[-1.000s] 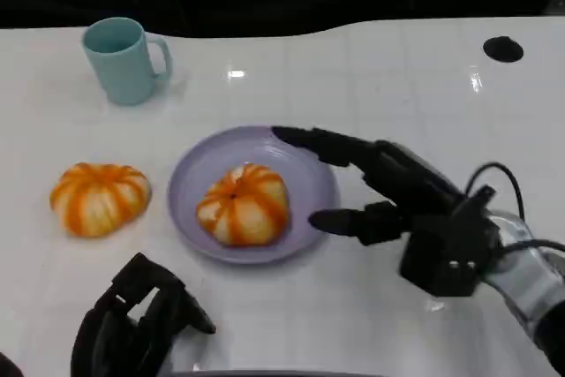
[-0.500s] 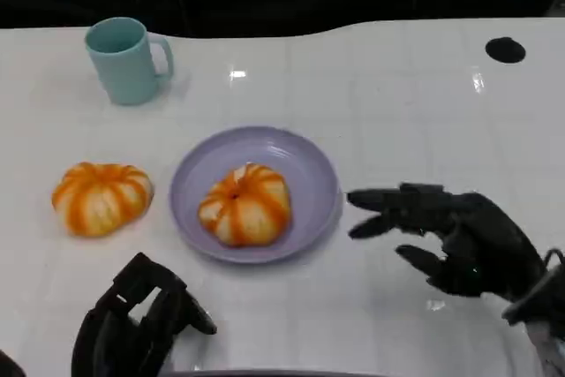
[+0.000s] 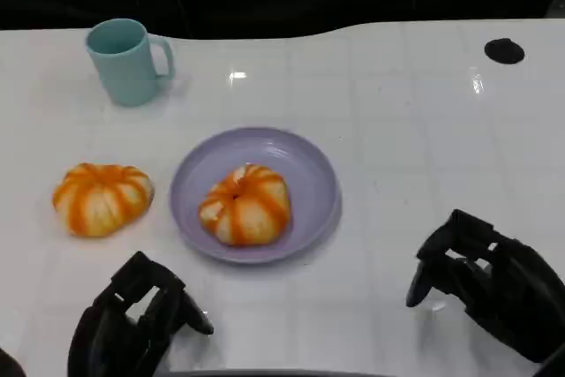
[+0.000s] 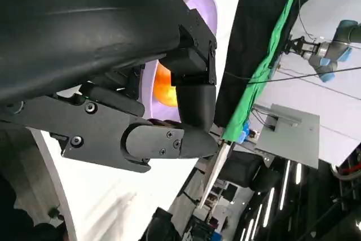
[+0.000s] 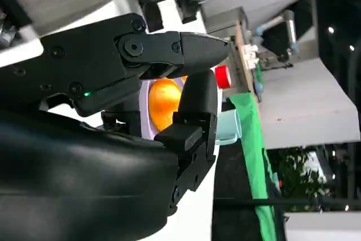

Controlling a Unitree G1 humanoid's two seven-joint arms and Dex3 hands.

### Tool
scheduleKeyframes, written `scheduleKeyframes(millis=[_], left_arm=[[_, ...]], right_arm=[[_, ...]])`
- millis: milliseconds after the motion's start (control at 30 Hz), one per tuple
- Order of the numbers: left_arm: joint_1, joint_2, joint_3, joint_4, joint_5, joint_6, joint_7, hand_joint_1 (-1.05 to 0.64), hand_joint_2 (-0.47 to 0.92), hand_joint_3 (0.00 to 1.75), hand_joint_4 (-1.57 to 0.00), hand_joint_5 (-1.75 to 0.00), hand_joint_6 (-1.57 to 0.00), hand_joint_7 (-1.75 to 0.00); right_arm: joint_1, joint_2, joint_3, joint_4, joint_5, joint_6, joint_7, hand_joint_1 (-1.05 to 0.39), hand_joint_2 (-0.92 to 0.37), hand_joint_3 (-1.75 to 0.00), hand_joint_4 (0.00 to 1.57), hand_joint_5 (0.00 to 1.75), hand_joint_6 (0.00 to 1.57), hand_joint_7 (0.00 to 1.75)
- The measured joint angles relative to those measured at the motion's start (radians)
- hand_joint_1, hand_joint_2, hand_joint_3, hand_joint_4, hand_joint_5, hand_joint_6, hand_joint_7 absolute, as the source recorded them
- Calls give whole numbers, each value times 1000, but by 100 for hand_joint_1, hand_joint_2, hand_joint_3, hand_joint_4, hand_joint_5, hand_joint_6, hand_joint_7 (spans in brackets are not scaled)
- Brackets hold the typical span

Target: Grasp the bread from the table and place it into the plate.

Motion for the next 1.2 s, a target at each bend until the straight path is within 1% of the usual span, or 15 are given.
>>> scheduleKeyframes(millis=[67, 133, 300, 367, 500, 567, 633, 733, 833, 1033, 1200], left_arm=[[0, 1, 0, 0, 0, 0, 0, -53, 92, 28, -62, -175, -50, -150], [0, 2, 2, 0, -3, 0, 0, -54, 92, 28, -61, -175, -50, -150], [-1, 8, 3, 1, -8, 0, 0, -54, 92, 28, -61, -175, -50, -149], [-1, 10, 7, 3, -8, -1, -1, -54, 92, 27, -60, -175, -50, -149], [-3, 11, 12, 10, -8, -5, -1, -53, 92, 27, -61, -175, -51, -148], [-4, 11, 14, 13, -8, -5, -1, -53, 92, 27, -60, -175, -51, -148], [-4, 11, 16, 16, -8, -5, -1, -53, 92, 27, -60, -175, -51, -148], [-7, 11, 19, 22, -9, -7, -3, -53, 92, 26, -61, -175, -51, -148], [-12, 11, 22, 36, -9, -15, -9, -54, 92, 25, -61, -175, -51, -148], [-26, 11, 29, 49, -10, -22, -12, -54, 92, 25, -61, -175, -51, -149], [-30, 13, 32, 50, -9, -23, -12, -54, 92, 26, -61, -175, -51, -150]], right_arm=[[9, 1, -19, -15, 16, 44, 3, -54, -92, -43, 56, 175, 42, 164], [18, 1, -33, -34, 21, 79, 3, -52, -92, -41, 59, 175, 41, 171], [31, 2, -56, -46, 44, 179, 12, -47, -92, -44, 61, 175, 38, 175], [32, 3, -68, -48, 51, 206, 15, -46, -92, -43, 63, 175, 40, 175], [33, 7, -70, -61, 49, 250, 8, -46, -92, -44, 65, 175, 41, 175], [33, 7, -70, -63, 48, 256, 8, -47, -92, -41, 69, 175, 46, 175], [33, 7, -70, -61, 45, 254, 11, -47, -92, -39, 70, 175, 47, 175], [32, 9, -71, -48, 27, 247, 14, -44, -92, -40, 71, 175, 46, 175], [30, 18, -71, -27, 11, 229, 16, -46, -92, -39, 73, 175, 48, 175], [20, 29, -72, -18, 6, 221, 17, -46, -92, -40, 79, 175, 55, 175], [18, 31, -72, -18, -11, 221, 13, -44, -92, -42, 77, 175, 54, 175]])
